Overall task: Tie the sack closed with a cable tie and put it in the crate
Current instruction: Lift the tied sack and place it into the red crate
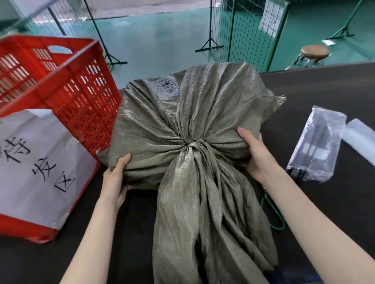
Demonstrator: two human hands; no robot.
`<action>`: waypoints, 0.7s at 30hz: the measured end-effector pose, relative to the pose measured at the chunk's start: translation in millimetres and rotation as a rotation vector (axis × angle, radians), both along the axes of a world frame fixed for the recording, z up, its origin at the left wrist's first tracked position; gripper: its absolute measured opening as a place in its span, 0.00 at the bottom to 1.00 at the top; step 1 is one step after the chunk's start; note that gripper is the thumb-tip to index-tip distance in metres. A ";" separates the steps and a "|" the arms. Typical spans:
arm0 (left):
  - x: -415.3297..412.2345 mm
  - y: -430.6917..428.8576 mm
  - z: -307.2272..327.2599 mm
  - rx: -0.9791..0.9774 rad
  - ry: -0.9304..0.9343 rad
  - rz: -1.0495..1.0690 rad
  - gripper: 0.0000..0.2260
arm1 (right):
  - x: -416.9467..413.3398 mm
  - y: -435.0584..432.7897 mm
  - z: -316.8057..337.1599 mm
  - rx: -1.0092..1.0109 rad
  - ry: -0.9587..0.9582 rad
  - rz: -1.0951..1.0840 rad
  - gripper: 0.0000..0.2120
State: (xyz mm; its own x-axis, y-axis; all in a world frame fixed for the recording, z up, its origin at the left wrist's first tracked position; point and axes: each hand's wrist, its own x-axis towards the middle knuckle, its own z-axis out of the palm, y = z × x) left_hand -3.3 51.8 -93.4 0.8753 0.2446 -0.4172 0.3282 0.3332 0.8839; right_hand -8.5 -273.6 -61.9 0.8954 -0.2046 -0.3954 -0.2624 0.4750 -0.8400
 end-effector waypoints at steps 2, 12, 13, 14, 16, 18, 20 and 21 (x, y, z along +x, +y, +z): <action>-4.9 -1.1 -0.9 -0.003 -0.017 0.005 0.22 | -5.6 1.3 -2.8 0.018 -0.030 -0.009 0.25; -26.0 15.0 -3.0 0.013 -0.017 -0.094 0.17 | -38.2 2.5 -13.2 0.048 -0.099 -0.013 0.31; -29.3 15.4 -3.5 0.002 -0.030 -0.092 0.15 | -39.4 3.7 -11.8 0.052 -0.093 -0.019 0.29; -32.7 15.3 -4.1 -0.011 -0.046 -0.093 0.13 | -40.9 4.1 -10.6 0.053 -0.089 -0.026 0.27; -40.6 15.4 -6.3 -0.028 -0.074 -0.094 0.12 | -45.6 4.6 -8.0 0.044 -0.077 -0.035 0.23; -48.8 16.0 -9.5 -0.036 -0.095 -0.091 0.14 | -50.0 3.7 -6.5 0.039 -0.065 -0.024 0.20; -56.7 16.0 -10.9 -0.042 -0.112 -0.085 0.16 | -54.5 3.0 -5.2 0.051 -0.058 -0.020 0.17; -59.9 15.6 -11.0 -0.045 -0.118 -0.080 0.16 | -56.3 2.4 -5.7 0.058 -0.057 -0.031 0.16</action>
State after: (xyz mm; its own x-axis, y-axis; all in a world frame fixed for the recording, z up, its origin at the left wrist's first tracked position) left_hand -63.2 67.3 -104.3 0.9347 0.1555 -0.3196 0.2504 0.3503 0.9025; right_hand -64.8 -271.2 -67.5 0.9103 -0.2112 -0.3561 -0.1993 0.5304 -0.8240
